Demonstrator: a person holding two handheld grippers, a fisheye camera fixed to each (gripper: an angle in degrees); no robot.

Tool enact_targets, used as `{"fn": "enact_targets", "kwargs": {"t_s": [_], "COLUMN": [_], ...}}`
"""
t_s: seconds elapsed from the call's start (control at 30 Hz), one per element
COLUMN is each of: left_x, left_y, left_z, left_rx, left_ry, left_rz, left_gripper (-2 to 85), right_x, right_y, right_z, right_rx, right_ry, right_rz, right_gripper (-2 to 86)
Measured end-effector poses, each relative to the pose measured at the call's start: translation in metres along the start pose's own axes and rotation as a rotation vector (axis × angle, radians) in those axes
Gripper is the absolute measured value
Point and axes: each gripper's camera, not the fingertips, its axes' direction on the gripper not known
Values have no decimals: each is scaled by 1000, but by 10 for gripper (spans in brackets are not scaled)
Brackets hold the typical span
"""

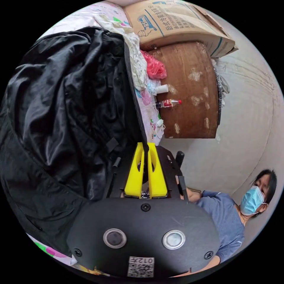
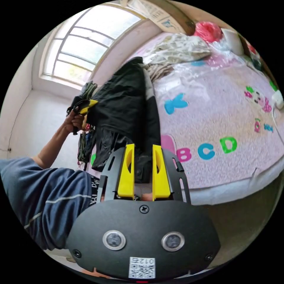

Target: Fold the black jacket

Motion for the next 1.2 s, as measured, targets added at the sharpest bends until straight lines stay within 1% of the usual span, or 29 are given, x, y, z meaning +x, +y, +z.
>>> {"fn": "enact_targets", "kwargs": {"t_s": [0.13,0.23,0.3,0.33,0.43,0.5,0.53,0.6,0.67,0.8,0.97,1.03,1.07,1.13,1.2], "left_x": [-17,-27,-32,-33,-37,-37,-37,-32,-26,-1,36,41,39,27,8], "left_y": [23,38,47,49,59,68,71,83,94,121,171,194,211,238,276], "left_z": [-34,-54,-67,-70,-89,-106,-111,-125,-132,-137,-118,-100,-87,-64,-36], "left_rx": [33,45,44,43,50,71,80,120,154,229,323,337,346,358,379], "left_ry": [9,45,72,78,119,159,167,198,227,251,245,235,224,212,160], "left_rz": [-11,-9,5,10,31,36,36,33,26,16,-16,-66,-115,-234,-386], "left_gripper": [15,13,12,12,13,14,14,16,16,16,15,15,15,14,13], "right_x": [-4,-21,-46,-53,-106,-159,-172,-221,-253,-296,-309,-304,-296,-280,-249], "right_y": [-5,-19,-33,-38,-69,-107,-118,-170,-213,-323,-435,-469,-491,-518,-540], "right_z": [45,87,106,108,103,86,81,61,46,-1,-66,-82,-88,-82,-52], "right_rx": [-50,-97,-100,-104,-115,-132,-136,-174,-212,-285,-302,-280,-275,-297,-368], "right_ry": [-7,0,71,93,230,407,443,596,727,935,1121,1129,1096,1093,1177], "right_rz": [136,200,190,183,59,-104,-148,-318,-435,-582,-648,-655,-638,-622,-609], "right_gripper": [112,80,39,35,21,17,16,15,14,14,15,15,15,16,18]}}
